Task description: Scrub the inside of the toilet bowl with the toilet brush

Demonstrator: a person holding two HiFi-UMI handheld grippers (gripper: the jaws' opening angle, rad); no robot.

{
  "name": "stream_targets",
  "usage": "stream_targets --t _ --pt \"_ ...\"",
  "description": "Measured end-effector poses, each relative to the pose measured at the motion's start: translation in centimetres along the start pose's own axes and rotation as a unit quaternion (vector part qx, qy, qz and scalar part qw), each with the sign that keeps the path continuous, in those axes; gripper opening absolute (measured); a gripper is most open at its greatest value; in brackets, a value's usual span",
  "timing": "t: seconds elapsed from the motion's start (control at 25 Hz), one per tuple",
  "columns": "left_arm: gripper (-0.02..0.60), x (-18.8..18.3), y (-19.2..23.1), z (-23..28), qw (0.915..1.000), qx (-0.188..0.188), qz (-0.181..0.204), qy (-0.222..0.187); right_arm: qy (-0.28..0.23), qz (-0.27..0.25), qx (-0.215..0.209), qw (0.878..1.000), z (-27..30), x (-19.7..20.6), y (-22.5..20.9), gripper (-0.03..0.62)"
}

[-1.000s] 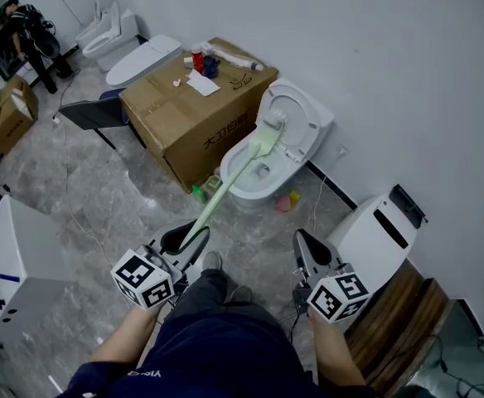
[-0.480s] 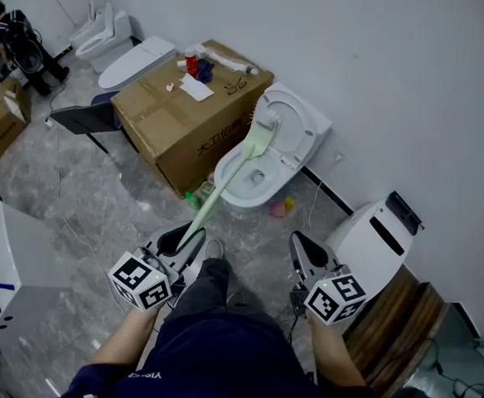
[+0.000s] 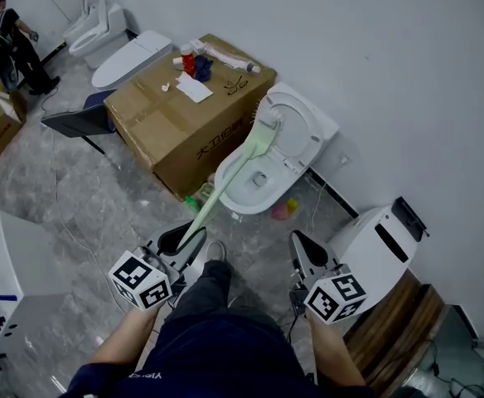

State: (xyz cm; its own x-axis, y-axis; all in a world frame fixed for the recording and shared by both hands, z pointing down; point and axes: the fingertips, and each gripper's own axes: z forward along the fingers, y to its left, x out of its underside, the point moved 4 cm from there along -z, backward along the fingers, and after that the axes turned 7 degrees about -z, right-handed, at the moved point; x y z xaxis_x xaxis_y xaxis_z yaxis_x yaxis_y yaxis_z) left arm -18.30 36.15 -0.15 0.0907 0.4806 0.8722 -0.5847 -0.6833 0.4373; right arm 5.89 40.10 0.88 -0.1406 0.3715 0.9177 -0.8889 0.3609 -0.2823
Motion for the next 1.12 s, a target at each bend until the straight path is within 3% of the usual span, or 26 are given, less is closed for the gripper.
stream_targets --t 1.12 --pt "0.095 -8.0 18.4 12.0 0.9972 0.040 -0.012 0.062 0.033 0.030 0.051 0.998 19.4 -4.8 -6.1 0.005"
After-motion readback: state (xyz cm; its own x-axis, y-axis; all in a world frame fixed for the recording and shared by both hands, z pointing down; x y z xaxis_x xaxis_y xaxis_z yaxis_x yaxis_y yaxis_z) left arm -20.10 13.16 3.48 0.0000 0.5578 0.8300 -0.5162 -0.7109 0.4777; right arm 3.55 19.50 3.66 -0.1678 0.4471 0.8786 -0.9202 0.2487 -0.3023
